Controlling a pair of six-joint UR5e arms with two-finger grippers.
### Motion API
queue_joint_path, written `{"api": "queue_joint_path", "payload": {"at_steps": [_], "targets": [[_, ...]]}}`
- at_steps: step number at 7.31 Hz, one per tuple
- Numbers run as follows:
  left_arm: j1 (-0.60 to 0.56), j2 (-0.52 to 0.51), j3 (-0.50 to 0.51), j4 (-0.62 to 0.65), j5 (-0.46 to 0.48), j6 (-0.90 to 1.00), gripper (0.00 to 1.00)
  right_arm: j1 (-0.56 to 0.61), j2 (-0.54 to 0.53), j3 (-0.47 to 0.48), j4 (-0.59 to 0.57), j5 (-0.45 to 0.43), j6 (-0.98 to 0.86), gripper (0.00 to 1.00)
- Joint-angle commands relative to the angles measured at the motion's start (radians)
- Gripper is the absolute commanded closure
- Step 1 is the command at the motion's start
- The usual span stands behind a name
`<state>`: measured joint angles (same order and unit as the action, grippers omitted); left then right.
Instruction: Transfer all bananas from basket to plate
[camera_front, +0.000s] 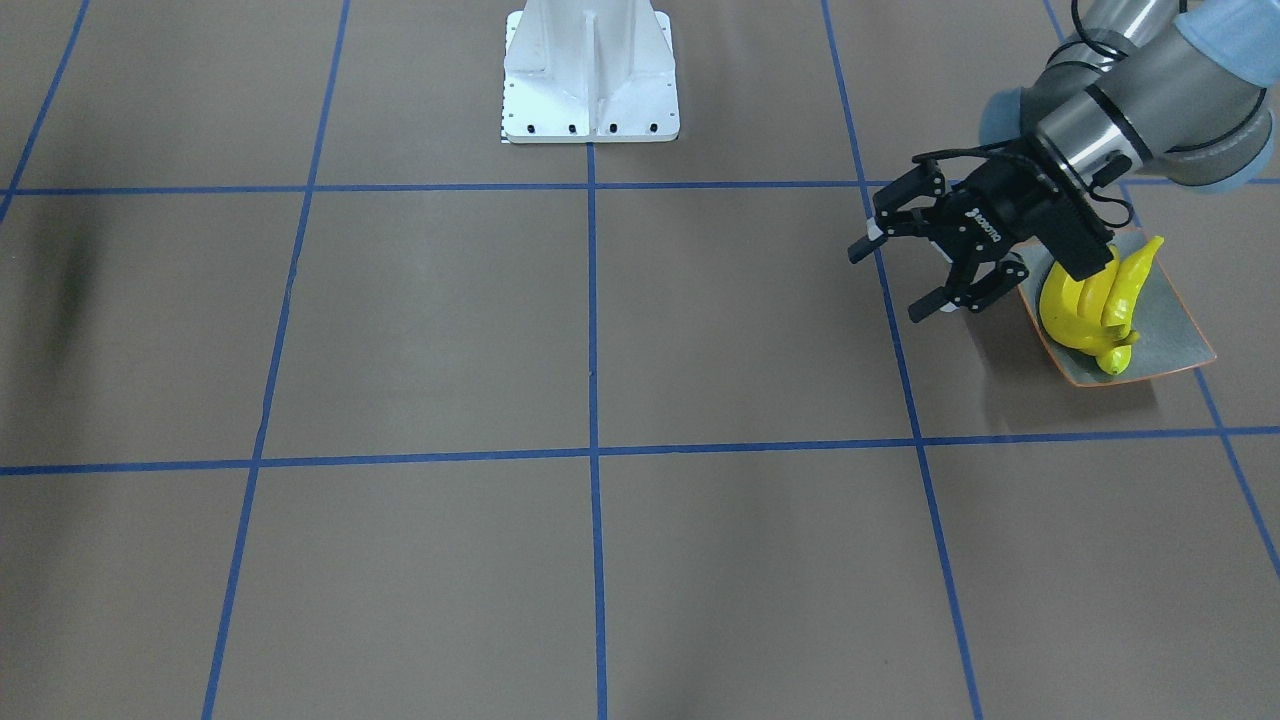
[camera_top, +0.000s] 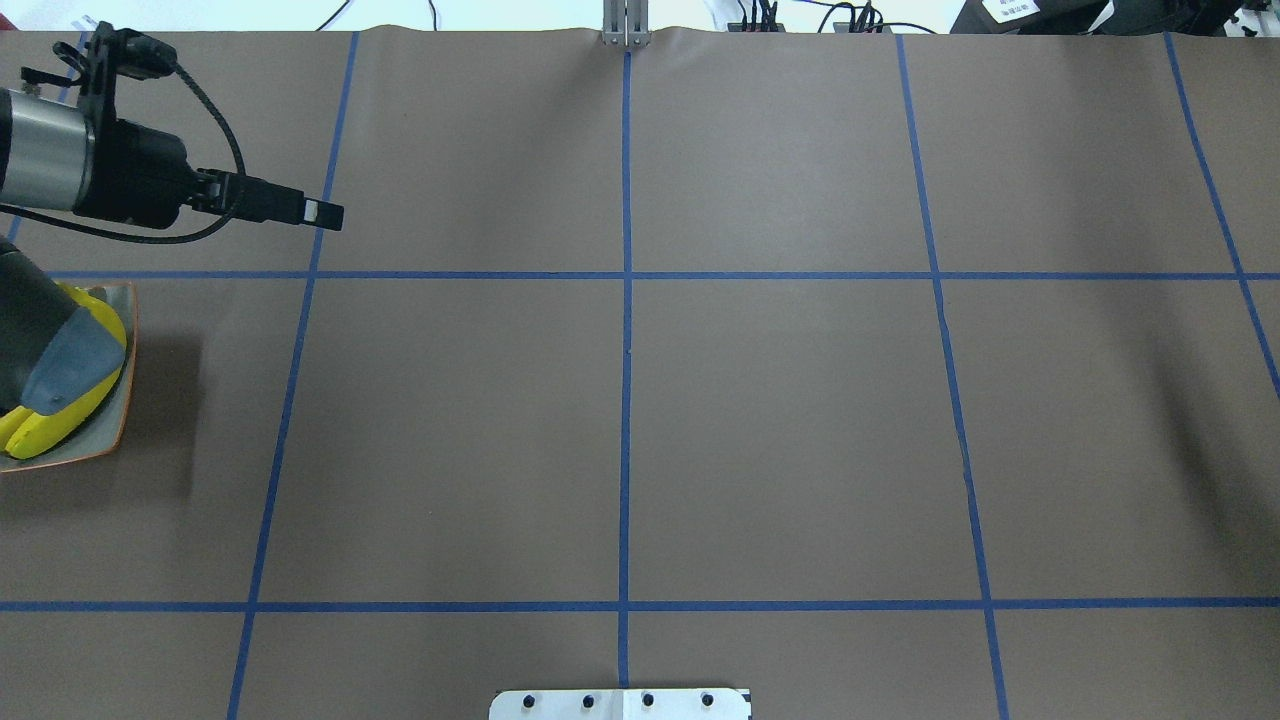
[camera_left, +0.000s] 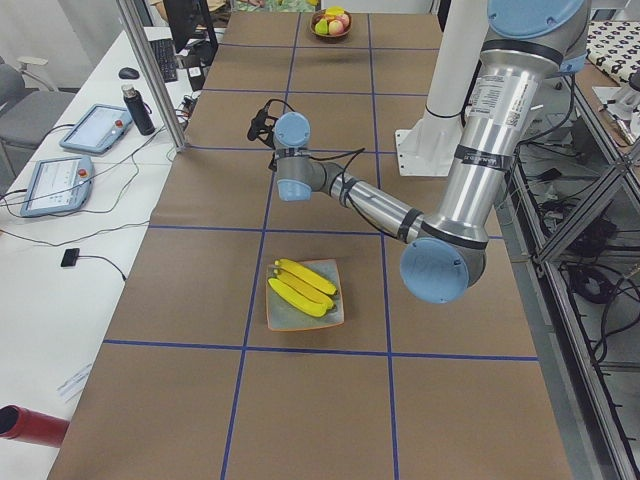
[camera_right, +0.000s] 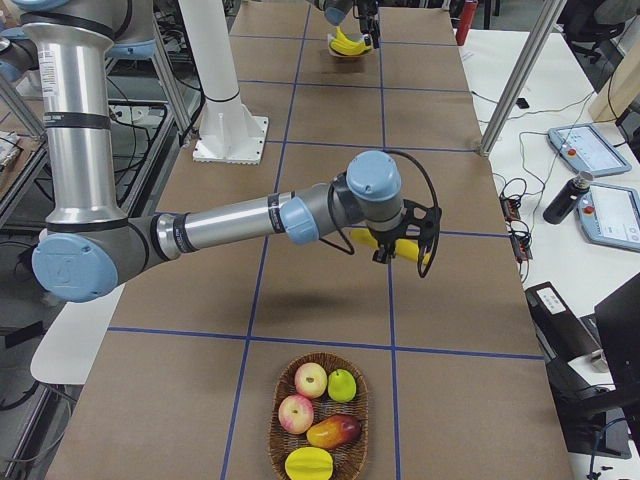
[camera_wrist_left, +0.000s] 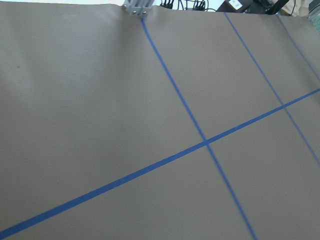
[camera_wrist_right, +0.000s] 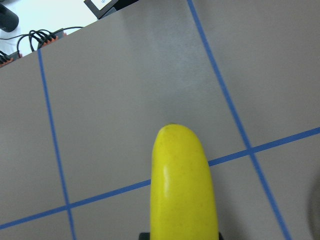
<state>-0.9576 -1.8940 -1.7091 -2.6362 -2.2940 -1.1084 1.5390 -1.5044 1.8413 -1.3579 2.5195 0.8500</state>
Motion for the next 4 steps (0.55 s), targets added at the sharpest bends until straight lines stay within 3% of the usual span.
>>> {"api": "queue_joint_path", "payload": {"at_steps": [1, 2, 4], "targets": [[0.107, -0.117, -0.003, -0.001, 0.065, -0.184, 0.0, -0.095, 0.091, 0.076, 0.0, -0.004, 0.286, 1.0], [0.172, -0.161, 0.0, -0.001, 0.085, -0.252, 0.0, -0.138, 0.13, 0.088, 0.0, -0.011, 0.367, 1.0], [0.256, -0.2, -0.012, -0.001, 0.242, -0.271, 0.0, -0.282, 0.261, 0.108, 0.0, -0.139, 0.624, 1.0]]}}
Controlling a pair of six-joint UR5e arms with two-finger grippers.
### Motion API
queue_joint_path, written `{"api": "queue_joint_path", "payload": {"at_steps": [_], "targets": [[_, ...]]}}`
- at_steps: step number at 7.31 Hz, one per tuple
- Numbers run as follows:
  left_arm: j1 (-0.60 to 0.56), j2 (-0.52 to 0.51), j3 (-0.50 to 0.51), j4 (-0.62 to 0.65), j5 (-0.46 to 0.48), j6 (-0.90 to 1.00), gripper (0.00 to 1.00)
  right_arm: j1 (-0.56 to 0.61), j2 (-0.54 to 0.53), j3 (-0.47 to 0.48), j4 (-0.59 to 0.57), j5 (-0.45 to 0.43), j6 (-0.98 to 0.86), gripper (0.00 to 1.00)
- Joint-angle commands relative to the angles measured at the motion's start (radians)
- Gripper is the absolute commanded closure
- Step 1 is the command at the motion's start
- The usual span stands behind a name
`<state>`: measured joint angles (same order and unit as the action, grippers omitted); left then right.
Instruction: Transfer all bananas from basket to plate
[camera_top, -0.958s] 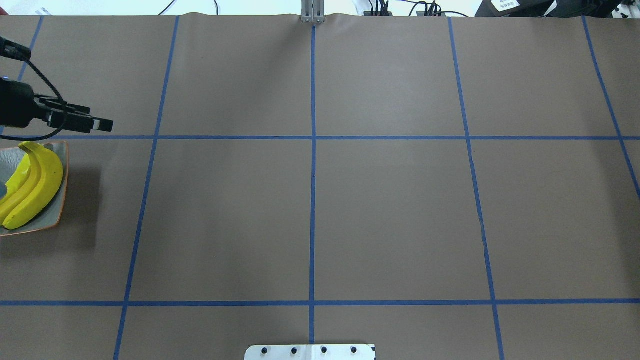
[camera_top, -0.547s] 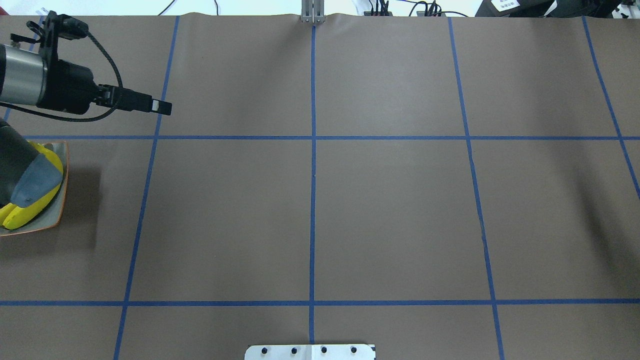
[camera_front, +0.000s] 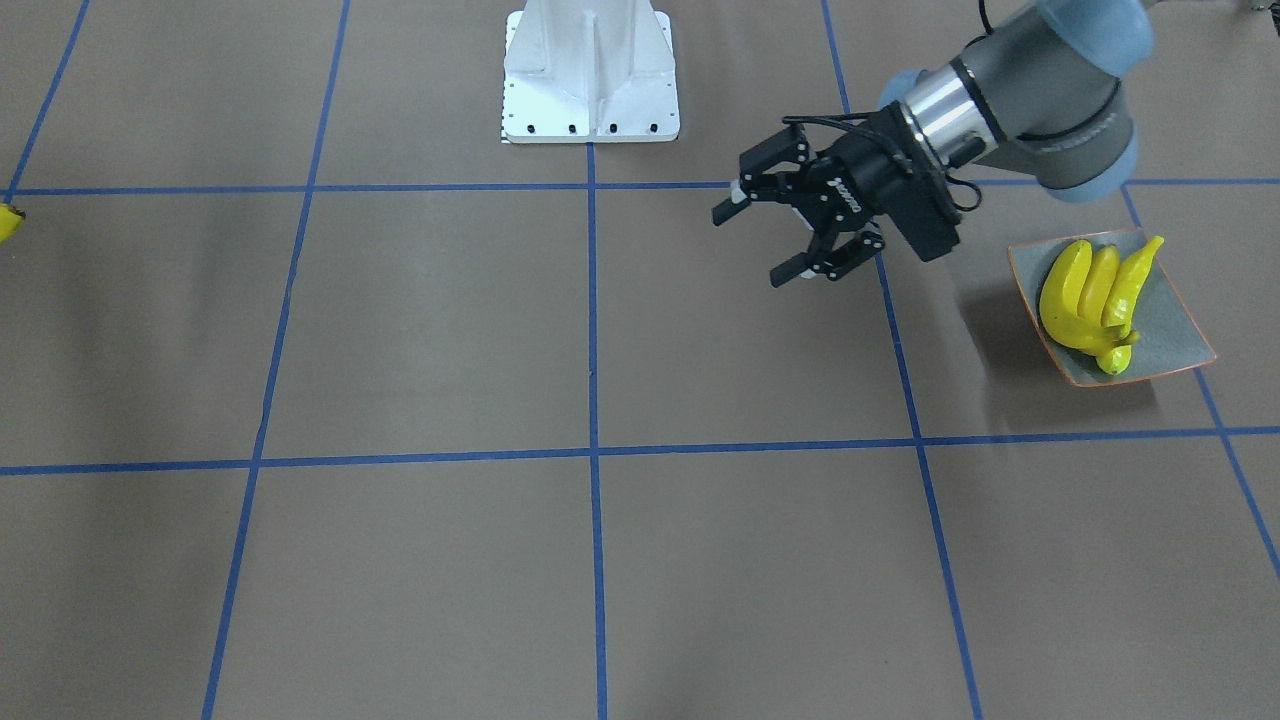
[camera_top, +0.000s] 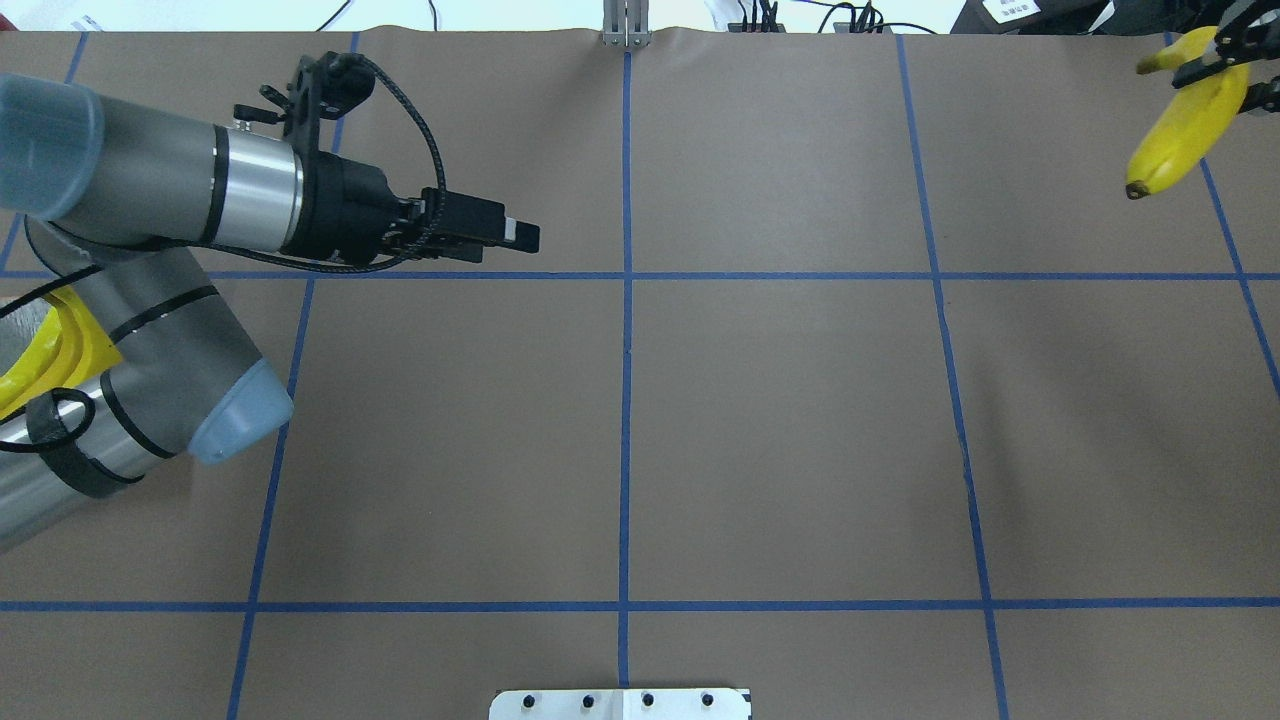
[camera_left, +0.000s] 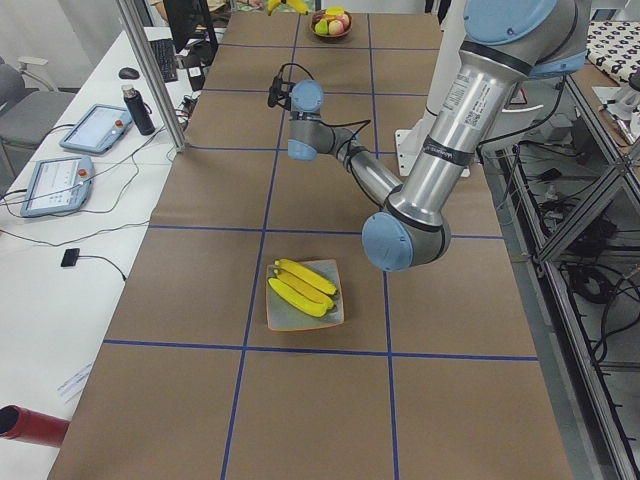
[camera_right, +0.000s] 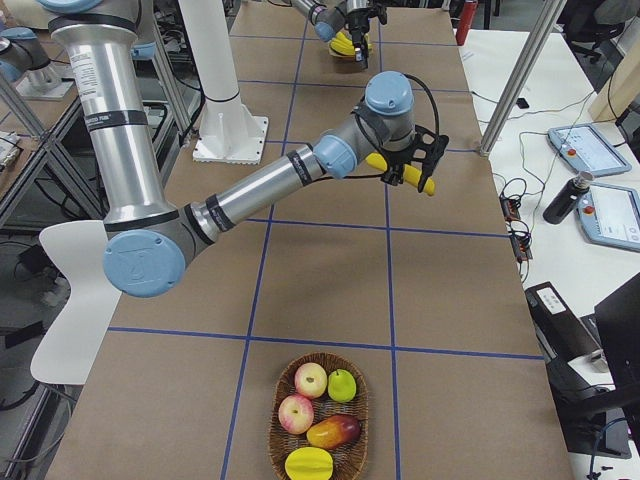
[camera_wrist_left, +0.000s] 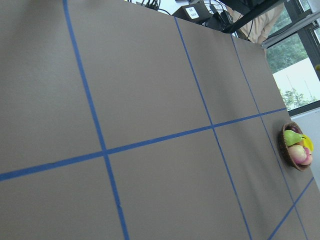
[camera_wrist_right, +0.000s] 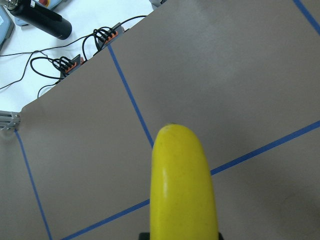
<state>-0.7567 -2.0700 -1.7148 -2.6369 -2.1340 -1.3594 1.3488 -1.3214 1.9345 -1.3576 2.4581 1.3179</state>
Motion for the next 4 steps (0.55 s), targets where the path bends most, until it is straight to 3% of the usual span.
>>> {"api": "queue_joint_path", "payload": {"at_steps": [1, 4], "targets": [[0.081, -0.025, -0.022, -0.002, 0.101, -0.021, 0.0, -0.179, 0.144, 0.015, 0.0, -0.146, 0.264, 1.0], [0.115, -0.053, -0.071, -0.008, 0.1, -0.052, 0.0, -0.396, 0.226, 0.061, 0.0, -0.325, 0.411, 1.0]]}}
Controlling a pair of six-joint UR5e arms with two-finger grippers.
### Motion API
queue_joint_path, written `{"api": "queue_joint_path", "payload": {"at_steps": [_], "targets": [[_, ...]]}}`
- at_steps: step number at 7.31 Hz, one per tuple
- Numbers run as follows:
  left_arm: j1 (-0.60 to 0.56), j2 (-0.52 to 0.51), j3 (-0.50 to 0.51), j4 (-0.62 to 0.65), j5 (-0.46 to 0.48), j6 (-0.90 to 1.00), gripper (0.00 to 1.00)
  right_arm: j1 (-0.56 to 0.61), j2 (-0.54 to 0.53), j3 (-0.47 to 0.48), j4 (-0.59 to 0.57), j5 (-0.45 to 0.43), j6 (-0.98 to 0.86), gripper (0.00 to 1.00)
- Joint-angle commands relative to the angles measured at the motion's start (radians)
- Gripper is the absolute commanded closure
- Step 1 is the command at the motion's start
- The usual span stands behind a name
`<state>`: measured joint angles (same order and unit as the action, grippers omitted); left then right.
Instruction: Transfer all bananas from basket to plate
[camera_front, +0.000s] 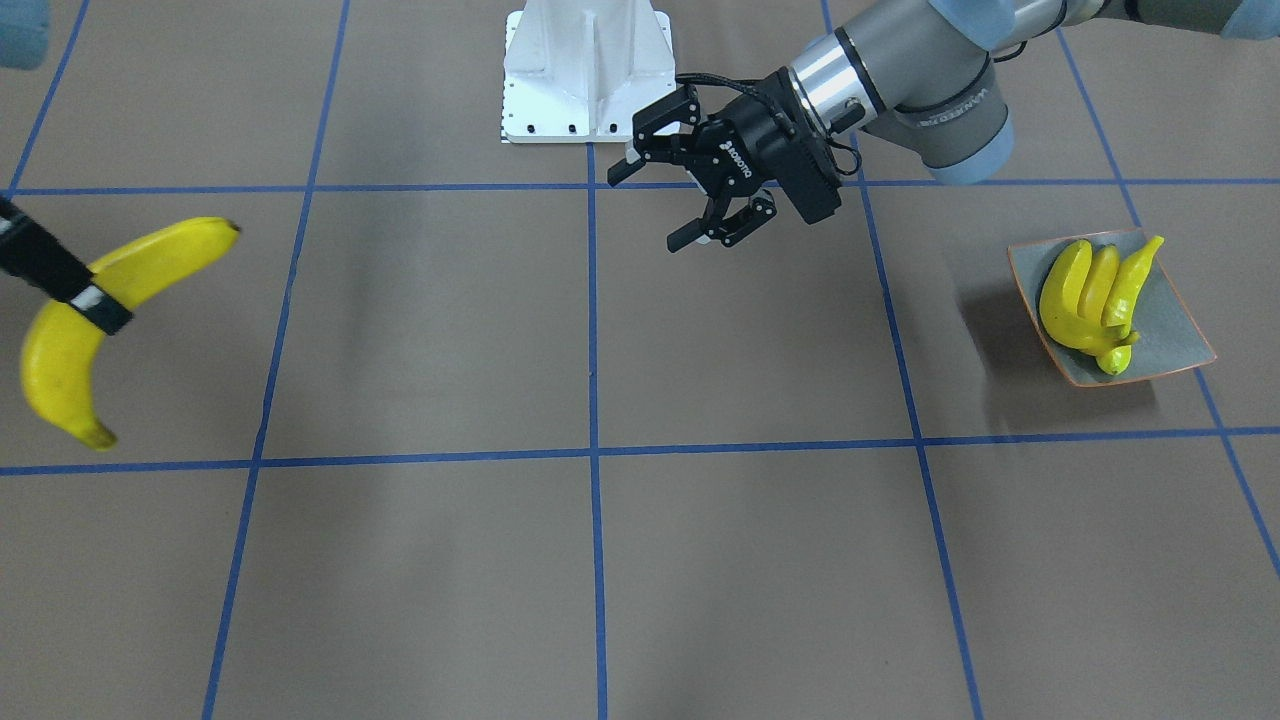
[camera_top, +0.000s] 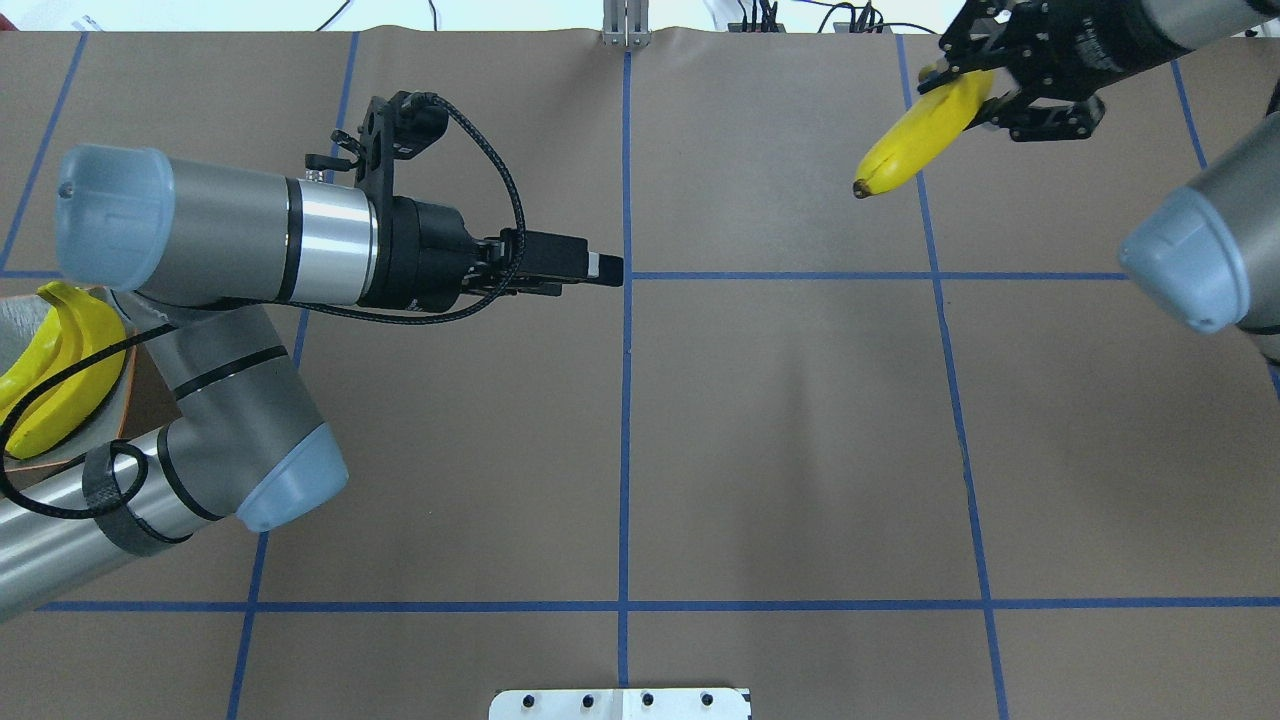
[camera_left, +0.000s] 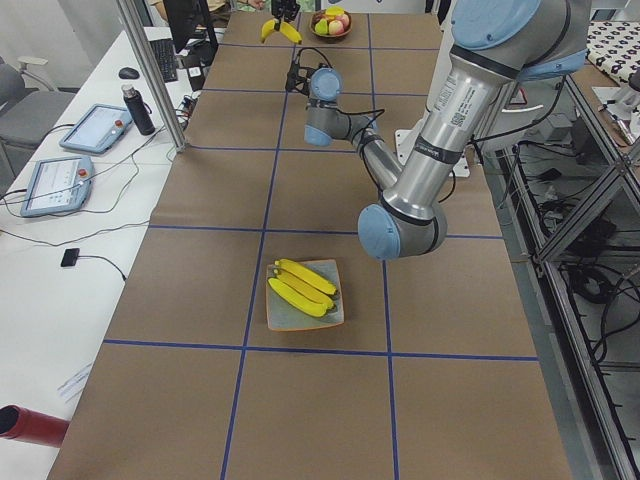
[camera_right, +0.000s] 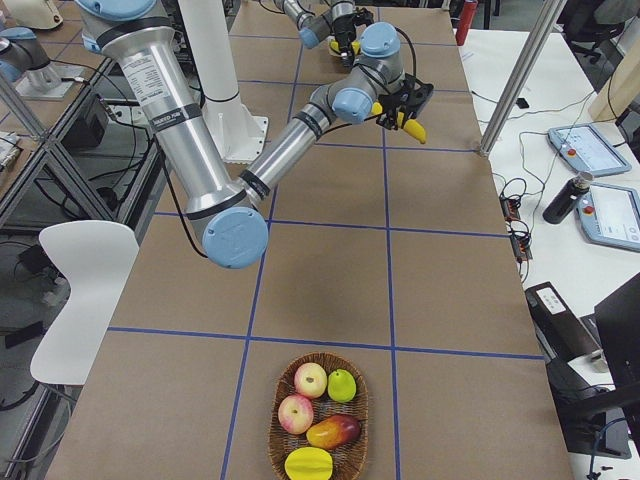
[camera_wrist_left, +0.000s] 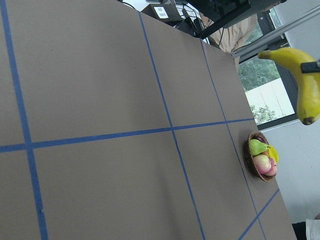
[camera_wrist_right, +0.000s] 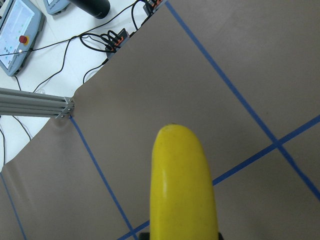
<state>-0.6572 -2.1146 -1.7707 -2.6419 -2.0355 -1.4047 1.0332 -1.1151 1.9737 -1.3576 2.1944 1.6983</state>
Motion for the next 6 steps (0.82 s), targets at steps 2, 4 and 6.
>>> {"api": "queue_joint_path", "payload": {"at_steps": [2, 4, 6], "targets": [[0.057, -0.01, -0.032, -0.003, -0.002, -0.007, 0.0, -0.204, 0.073, 0.027, -0.005, -0.16, 0.011, 1.0], [0.07, -0.008, -0.029, -0.003, -0.002, -0.005, 0.0, -0.268, 0.121, 0.028, -0.005, -0.185, 0.009, 1.0], [0.106, -0.01, -0.033, -0.009, 0.003, -0.005, 0.0, -0.359, 0.143, 0.043, -0.006, -0.292, 0.021, 1.0]]}}
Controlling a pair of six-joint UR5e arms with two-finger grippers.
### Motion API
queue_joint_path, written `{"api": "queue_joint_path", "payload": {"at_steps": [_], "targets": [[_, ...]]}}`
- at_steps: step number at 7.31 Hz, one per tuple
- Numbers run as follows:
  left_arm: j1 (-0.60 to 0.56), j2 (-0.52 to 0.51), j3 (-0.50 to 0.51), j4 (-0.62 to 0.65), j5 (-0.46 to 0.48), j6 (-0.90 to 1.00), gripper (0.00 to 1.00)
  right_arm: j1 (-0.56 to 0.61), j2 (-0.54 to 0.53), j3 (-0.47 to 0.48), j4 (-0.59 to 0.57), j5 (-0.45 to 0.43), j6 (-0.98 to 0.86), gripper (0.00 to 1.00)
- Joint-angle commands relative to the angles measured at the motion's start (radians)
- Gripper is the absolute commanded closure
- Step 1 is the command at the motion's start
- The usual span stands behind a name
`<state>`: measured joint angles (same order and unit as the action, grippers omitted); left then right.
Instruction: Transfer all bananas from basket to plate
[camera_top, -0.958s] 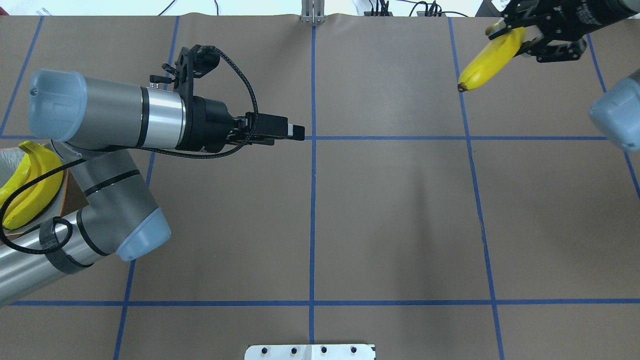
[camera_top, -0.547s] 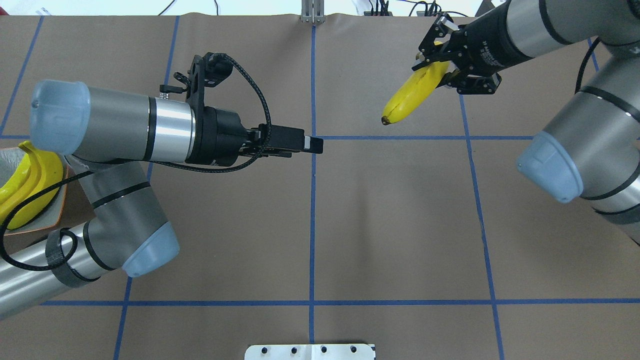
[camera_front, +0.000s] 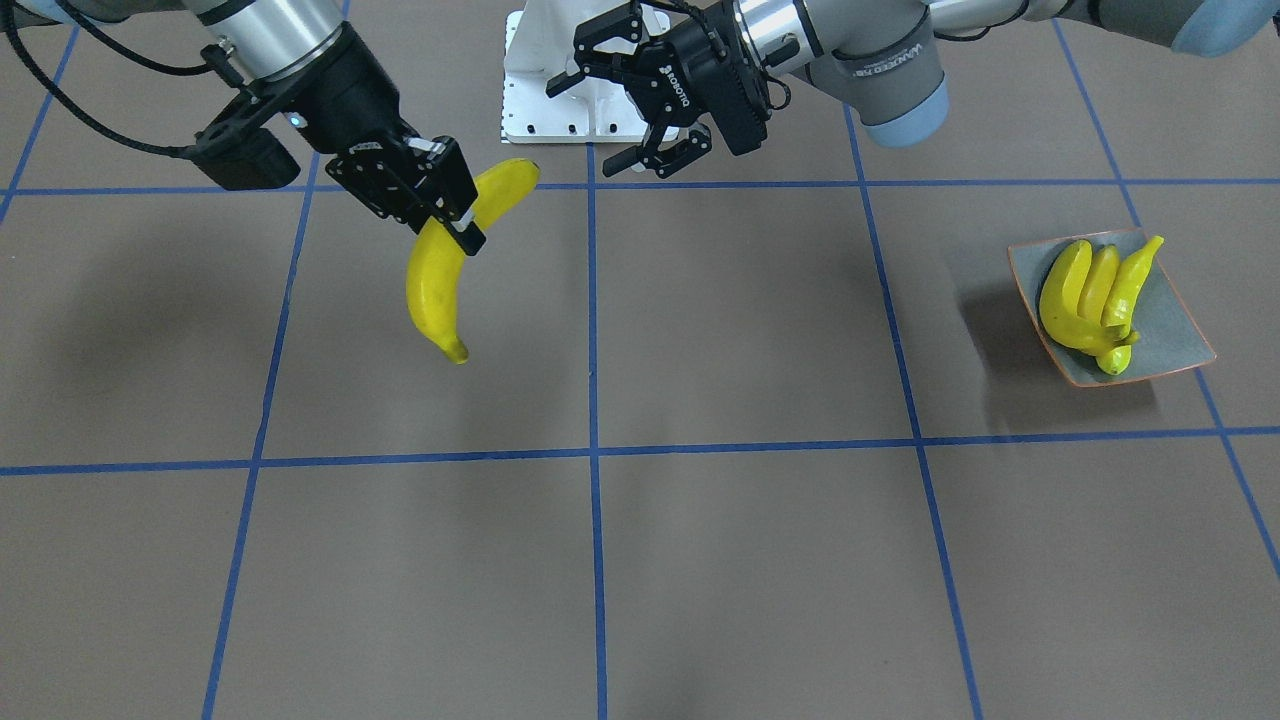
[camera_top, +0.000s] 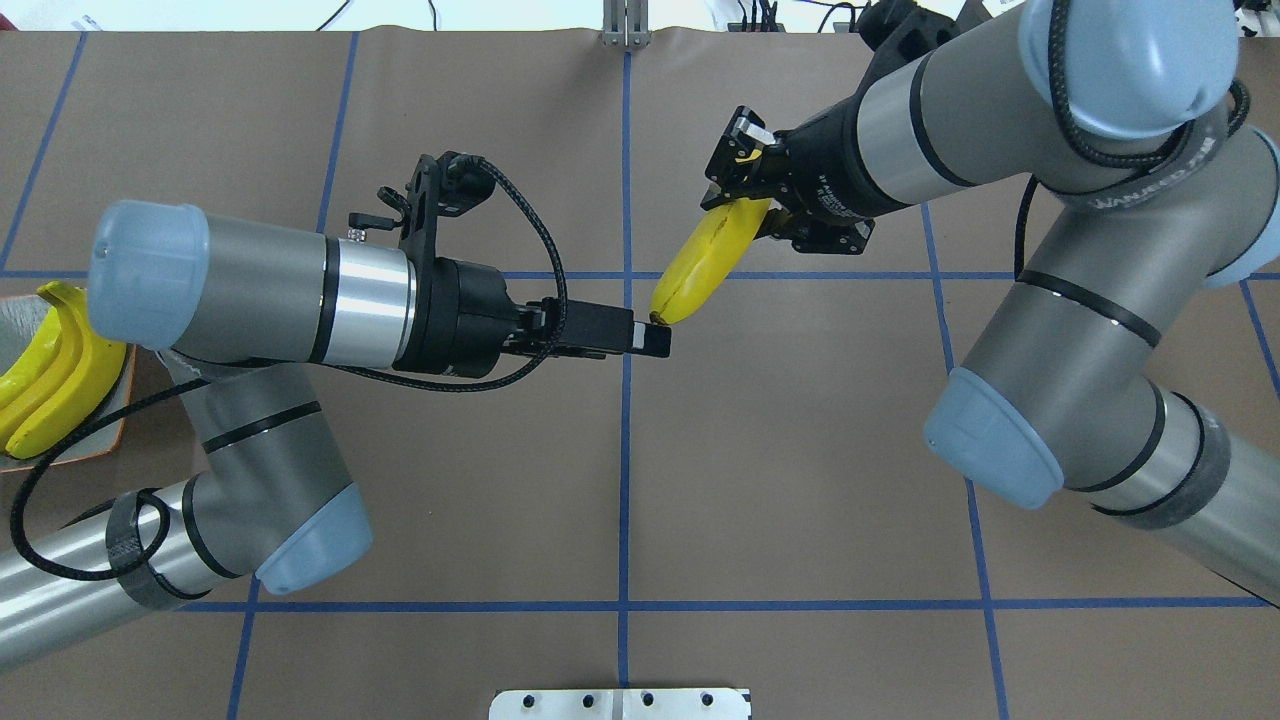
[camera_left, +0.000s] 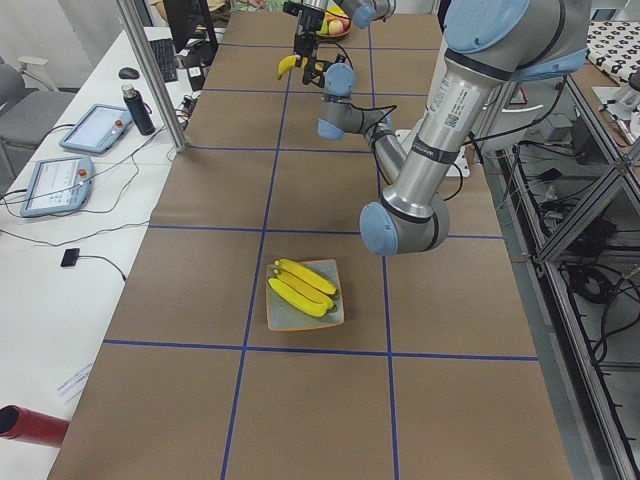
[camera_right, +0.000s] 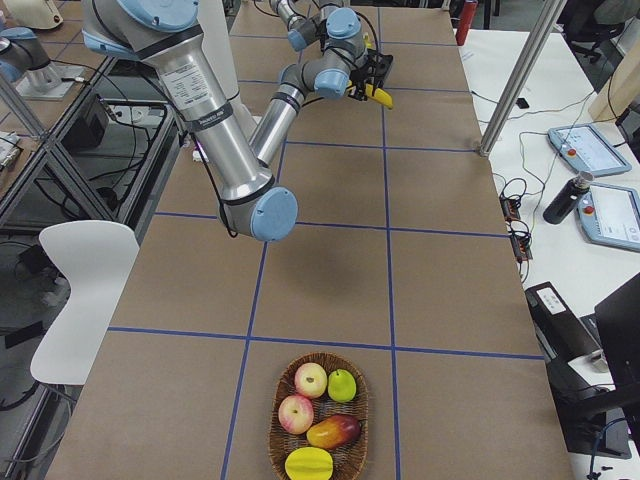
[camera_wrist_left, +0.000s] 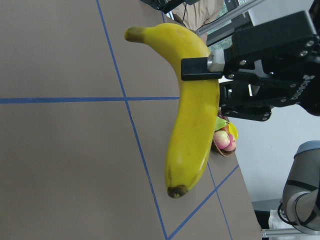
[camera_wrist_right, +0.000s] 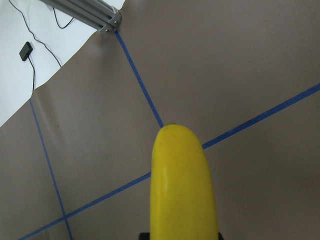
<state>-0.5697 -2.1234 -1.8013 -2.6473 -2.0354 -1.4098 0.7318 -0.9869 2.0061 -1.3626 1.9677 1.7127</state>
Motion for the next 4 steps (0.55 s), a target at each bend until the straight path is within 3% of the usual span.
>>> {"api": "queue_joint_path", "payload": {"at_steps": [1, 2, 3, 4], "targets": [[0.021, -0.001, -0.003, -0.003, 0.003, 0.0, 0.0, -0.086, 0.016, 0.023, -0.001, -0.091, 0.01, 1.0], [0.021, 0.0, -0.004, -0.005, 0.003, 0.0, 0.01, -0.1, 0.014, 0.036, -0.001, -0.092, 0.01, 1.0], [0.019, 0.0, -0.003, -0.005, 0.003, 0.002, 0.21, -0.107, 0.014, 0.051, -0.001, -0.092, 0.01, 1.0], [0.019, 0.002, -0.003, -0.005, 0.003, 0.005, 0.56, -0.11, 0.013, 0.054, -0.001, -0.092, 0.01, 1.0]]}}
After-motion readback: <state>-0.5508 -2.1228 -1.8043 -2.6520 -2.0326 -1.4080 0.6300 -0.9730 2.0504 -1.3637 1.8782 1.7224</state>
